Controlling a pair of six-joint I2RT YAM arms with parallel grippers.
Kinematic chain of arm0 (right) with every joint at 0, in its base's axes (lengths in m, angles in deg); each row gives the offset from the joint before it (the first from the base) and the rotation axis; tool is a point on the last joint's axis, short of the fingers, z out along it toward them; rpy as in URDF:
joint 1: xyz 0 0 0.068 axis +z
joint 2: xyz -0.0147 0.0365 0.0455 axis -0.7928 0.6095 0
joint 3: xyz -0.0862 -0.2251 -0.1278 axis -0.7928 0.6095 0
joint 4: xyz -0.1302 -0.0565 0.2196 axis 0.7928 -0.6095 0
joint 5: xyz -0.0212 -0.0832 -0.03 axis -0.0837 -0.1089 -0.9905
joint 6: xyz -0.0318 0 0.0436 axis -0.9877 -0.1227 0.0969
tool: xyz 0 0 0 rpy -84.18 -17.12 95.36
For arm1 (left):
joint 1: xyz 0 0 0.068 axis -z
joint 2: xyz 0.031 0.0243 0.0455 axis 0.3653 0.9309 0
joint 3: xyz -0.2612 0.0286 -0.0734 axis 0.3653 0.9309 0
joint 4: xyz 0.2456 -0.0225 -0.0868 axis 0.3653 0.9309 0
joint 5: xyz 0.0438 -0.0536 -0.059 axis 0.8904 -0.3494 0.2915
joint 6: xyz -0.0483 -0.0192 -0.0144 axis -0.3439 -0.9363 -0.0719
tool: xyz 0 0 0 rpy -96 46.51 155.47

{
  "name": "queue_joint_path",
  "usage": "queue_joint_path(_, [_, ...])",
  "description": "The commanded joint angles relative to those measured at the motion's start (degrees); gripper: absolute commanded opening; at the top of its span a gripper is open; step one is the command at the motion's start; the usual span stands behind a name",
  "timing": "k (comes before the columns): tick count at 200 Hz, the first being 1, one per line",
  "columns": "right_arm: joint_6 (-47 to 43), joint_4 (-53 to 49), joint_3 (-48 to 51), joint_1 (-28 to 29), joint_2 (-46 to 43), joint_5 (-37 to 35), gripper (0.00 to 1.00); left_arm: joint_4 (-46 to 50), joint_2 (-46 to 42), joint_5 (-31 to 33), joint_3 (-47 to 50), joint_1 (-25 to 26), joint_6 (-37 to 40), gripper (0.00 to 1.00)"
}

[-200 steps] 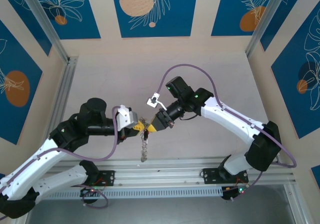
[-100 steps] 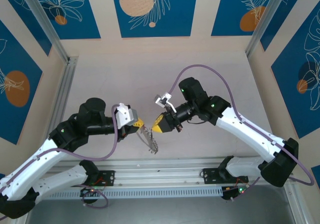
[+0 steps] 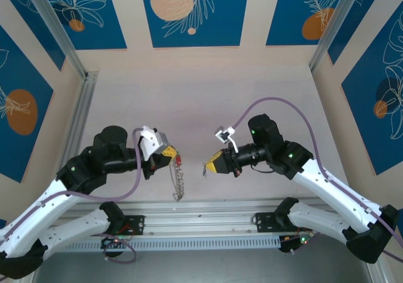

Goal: Put the keys on the keyring

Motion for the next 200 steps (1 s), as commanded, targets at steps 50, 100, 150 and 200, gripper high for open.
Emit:
queue_joint_path(50, [10.6, 7.76, 13.89, -8.37, 3.34, -11.12, 0.0, 8.17, 3.27, 8.39, 0.4, -0.1, -9.56, 0.0])
queue_joint_path(100, [14.73, 8.19, 19.48, -4.42, 2.63, -22.48, 0.0, 6.02, 5.08, 10.61, 3.03, -0.09, -12.63, 0.0])
queue_joint_path(150, [18.51, 18.2, 27.83, -7.27, 7.02, -17.07, 0.0, 5.36, 8.75, 10.26, 2.27, -0.04, -12.99, 0.0])
queue_joint_path(200, [19.23, 19.68, 30.88, -9.41, 5.8, -17.15, 0.0, 0.22, 19.73, 11.05, -0.21, -0.16, -12.51, 0.0])
